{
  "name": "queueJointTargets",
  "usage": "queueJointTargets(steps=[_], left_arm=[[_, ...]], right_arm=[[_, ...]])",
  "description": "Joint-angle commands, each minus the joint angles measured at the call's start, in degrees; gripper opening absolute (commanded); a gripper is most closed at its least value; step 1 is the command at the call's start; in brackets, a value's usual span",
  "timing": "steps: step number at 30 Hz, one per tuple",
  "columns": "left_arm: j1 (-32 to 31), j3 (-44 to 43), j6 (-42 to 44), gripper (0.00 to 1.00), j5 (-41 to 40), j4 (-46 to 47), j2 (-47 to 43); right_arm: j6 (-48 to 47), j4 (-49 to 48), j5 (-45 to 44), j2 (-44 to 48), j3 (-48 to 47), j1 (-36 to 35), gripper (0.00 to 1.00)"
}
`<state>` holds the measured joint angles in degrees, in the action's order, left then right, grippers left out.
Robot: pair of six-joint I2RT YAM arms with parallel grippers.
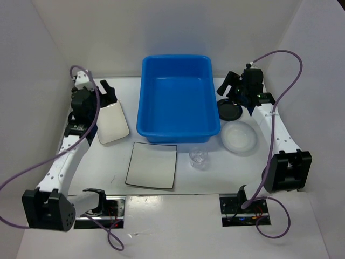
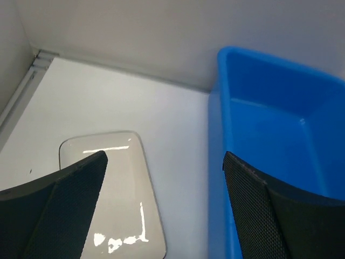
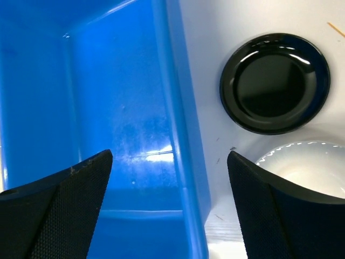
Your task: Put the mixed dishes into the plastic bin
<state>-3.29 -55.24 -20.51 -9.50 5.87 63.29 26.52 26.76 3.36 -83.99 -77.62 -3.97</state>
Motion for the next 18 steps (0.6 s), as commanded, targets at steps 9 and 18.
queueJointTargets(steps=[9, 18], left_arm=[[5.57, -9.26, -4.52, 0.0, -6.17, -12.99, 4.64], [11.1, -12.87, -13.59, 0.12, 14.84, -21.95, 17.56]], right_arm=[[-0.77, 0.75, -4.49, -2.06, 0.19, 0.19, 0.09], [-4.37, 1.89, -7.31, 1.18, 1.95, 0.72, 0.56]])
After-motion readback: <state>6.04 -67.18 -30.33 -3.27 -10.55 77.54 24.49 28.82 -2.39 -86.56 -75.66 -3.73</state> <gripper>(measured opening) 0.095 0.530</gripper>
